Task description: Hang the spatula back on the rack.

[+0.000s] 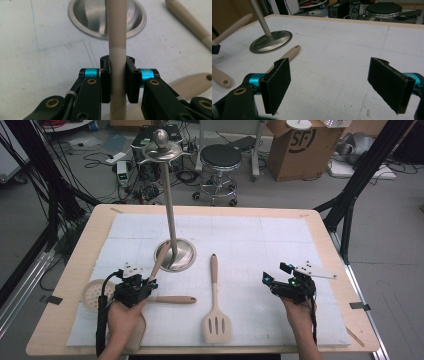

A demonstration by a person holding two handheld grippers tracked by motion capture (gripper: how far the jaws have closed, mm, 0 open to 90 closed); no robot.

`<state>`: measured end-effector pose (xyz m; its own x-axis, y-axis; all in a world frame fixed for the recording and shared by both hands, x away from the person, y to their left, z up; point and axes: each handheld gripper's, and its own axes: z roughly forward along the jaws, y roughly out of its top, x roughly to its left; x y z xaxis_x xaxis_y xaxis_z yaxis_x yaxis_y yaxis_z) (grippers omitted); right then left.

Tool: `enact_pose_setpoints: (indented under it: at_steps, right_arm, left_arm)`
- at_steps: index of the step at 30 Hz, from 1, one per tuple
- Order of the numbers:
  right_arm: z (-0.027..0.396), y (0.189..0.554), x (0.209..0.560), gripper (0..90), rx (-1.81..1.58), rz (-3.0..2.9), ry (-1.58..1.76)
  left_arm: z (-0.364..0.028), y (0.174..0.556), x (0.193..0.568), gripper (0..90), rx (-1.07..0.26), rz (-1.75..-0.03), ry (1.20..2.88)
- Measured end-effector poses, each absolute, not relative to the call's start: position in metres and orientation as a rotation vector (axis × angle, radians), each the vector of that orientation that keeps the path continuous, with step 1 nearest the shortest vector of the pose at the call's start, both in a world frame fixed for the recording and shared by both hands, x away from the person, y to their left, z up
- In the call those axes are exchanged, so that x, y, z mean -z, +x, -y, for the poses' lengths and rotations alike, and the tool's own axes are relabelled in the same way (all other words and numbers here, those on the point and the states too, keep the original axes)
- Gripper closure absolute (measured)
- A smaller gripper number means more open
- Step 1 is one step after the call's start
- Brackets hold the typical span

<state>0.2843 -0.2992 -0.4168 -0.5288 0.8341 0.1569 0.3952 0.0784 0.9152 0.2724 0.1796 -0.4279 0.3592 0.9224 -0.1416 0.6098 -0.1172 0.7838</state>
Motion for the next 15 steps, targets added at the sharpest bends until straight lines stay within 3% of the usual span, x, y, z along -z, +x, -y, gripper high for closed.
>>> enact_pose_setpoints:
  at_steps: [7,15]
  right_arm:
    - [0.298,0.284,0.417,17.6,-1.439,-1.957,1.214]
    - [0.299,0.284,0.417,17.6,-1.438,-1.955,1.214]
  left_arm:
    - [-0.192,0.270,0.415,78.2,-0.476,-1.254,1.697]
    - [-0.194,0.259,0.394,78.2,-0.566,-1.107,1.634]
